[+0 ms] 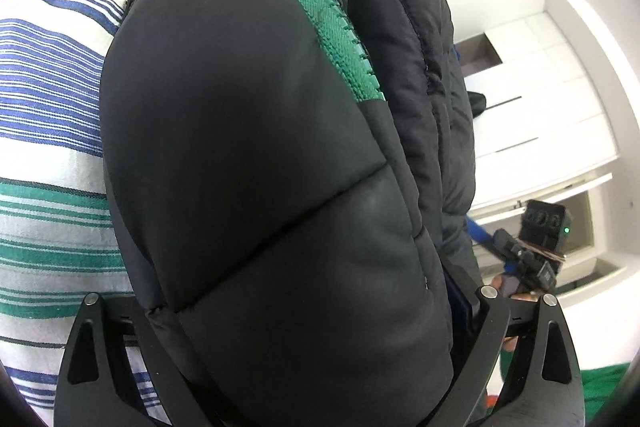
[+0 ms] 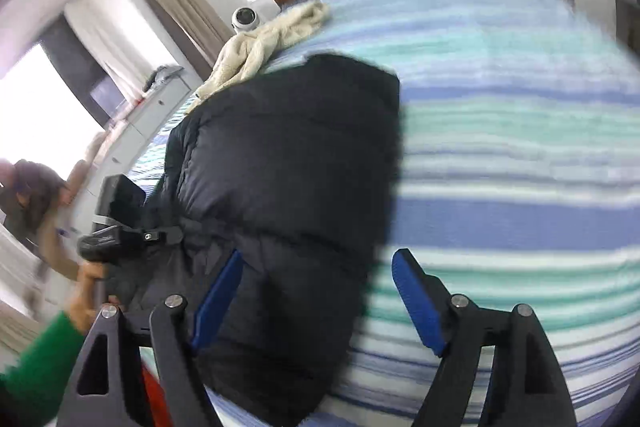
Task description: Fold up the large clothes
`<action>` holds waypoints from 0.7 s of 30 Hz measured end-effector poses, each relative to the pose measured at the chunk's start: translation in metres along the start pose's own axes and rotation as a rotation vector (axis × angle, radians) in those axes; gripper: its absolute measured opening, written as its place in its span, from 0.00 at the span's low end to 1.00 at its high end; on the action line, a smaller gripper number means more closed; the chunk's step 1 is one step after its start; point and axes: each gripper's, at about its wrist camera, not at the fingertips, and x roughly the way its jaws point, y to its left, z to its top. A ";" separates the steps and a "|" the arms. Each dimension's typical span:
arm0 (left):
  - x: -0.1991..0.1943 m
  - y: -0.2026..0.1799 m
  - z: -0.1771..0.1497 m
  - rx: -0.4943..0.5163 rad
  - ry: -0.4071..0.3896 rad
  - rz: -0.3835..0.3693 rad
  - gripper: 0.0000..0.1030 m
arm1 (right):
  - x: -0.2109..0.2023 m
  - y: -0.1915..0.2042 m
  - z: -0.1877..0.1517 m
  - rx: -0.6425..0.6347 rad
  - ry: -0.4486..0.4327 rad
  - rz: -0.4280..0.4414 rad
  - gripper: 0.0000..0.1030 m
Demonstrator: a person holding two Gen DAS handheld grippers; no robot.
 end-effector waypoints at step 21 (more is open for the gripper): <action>-0.026 -0.044 -0.025 0.040 -0.116 0.040 0.54 | 0.055 0.026 0.008 -0.189 0.012 0.269 0.60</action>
